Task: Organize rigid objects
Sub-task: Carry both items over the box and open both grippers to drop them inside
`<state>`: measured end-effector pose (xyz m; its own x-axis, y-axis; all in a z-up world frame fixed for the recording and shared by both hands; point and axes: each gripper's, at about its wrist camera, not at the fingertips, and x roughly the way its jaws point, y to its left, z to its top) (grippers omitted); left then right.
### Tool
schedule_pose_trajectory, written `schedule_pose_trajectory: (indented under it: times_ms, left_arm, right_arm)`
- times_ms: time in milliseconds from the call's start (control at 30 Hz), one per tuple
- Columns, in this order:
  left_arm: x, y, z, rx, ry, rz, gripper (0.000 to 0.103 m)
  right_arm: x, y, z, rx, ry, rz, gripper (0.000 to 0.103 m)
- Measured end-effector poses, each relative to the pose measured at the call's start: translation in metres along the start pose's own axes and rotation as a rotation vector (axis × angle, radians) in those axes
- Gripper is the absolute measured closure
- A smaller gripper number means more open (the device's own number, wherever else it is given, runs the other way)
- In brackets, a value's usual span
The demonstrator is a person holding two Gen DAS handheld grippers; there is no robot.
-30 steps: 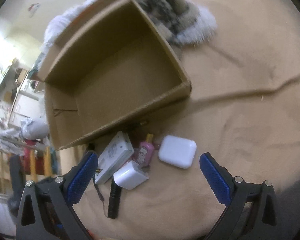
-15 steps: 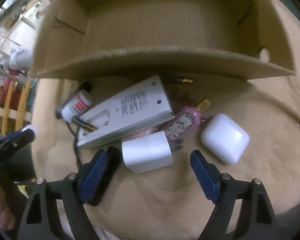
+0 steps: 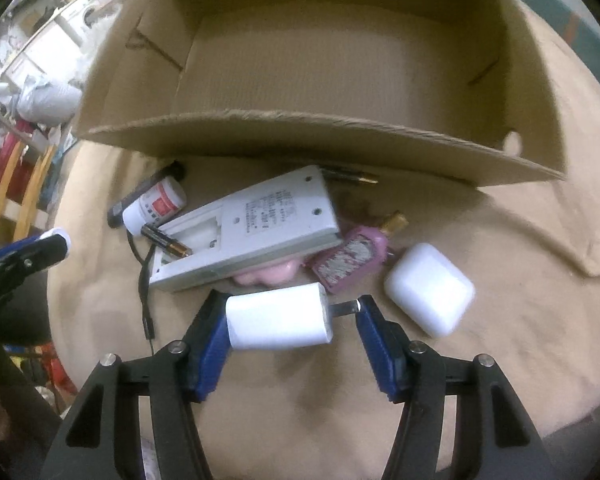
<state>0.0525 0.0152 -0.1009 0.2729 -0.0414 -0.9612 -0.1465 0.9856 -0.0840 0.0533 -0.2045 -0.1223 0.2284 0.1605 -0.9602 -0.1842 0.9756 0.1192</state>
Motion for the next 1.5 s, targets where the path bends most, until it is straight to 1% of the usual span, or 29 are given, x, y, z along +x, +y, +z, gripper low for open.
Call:
schedule_pose_trajectory:
  times_ms: [33, 67, 133, 300, 400, 500, 567, 733, 867, 967, 1067, 1133, 1200, 1267, 1400, 1433, 1500]
  left_arm:
    - [-0.001, 0.001, 0.0, 0.002, -0.003, 0.006, 0.056]
    - [-0.002, 0.001, -0.001, 0.003, -0.007, 0.009, 0.056]
    - [-0.005, 0.0, -0.002, 0.008, -0.019, 0.017, 0.056]
    - [-0.016, -0.005, -0.003, 0.032, -0.066, 0.033, 0.056]
    - [-0.028, -0.01, 0.0, 0.05, -0.114, 0.044, 0.056]
    - [-0.04, -0.016, 0.005, 0.066, -0.155, 0.041, 0.056]
    - [-0.046, -0.021, 0.009, 0.079, -0.168, 0.037, 0.056]
    - [-0.06, -0.039, 0.034, 0.102, -0.192, -0.004, 0.056]
    - [-0.066, -0.065, 0.059, 0.166, -0.239, -0.007, 0.056]
    - [-0.061, -0.086, 0.08, 0.217, -0.274, -0.019, 0.056]
    - [-0.047, -0.102, 0.095, 0.251, -0.27, -0.021, 0.055]
    - [-0.037, -0.109, 0.099, 0.266, -0.272, -0.018, 0.055]
    - [-0.026, -0.114, 0.1, 0.284, -0.287, -0.01, 0.055]
    - [-0.018, -0.115, 0.1, 0.293, -0.296, -0.008, 0.055]
    - [-0.009, -0.105, 0.103, 0.258, -0.28, -0.032, 0.055]
    - [-0.009, -0.105, 0.103, 0.264, -0.287, -0.034, 0.055]
    - [-0.009, -0.109, 0.101, 0.299, -0.309, -0.011, 0.055]
  right_arm:
    - [-0.006, -0.004, -0.002, 0.017, -0.011, 0.016, 0.039]
    - [-0.014, 0.0, -0.012, 0.044, -0.034, 0.046, 0.039]
    - [-0.033, -0.003, -0.019, 0.075, -0.085, 0.066, 0.039]
    - [-0.073, -0.002, -0.026, 0.078, -0.225, 0.116, 0.039]
    - [-0.089, -0.009, -0.017, 0.08, -0.292, 0.128, 0.039]
    - [-0.097, -0.016, -0.01, 0.082, -0.321, 0.141, 0.039]
    - [-0.101, -0.021, -0.004, 0.077, -0.336, 0.152, 0.039]
    - [-0.111, -0.032, 0.022, 0.075, -0.373, 0.164, 0.039]
    - [-0.112, -0.04, 0.044, 0.084, -0.401, 0.164, 0.039]
    - [-0.103, -0.047, 0.066, 0.107, -0.402, 0.149, 0.039]
    - [-0.083, -0.057, 0.085, 0.135, -0.372, 0.135, 0.039]
    - [-0.071, -0.062, 0.093, 0.148, -0.356, 0.124, 0.039]
    - [-0.059, -0.067, 0.096, 0.169, -0.331, 0.117, 0.039]
    - [-0.051, -0.07, 0.094, 0.176, -0.307, 0.127, 0.039]
    - [-0.041, -0.076, 0.095, 0.185, -0.277, 0.105, 0.039]
    - [-0.038, -0.076, 0.096, 0.183, -0.265, 0.1, 0.039]
    - [-0.033, -0.075, 0.097, 0.182, -0.246, 0.101, 0.039]
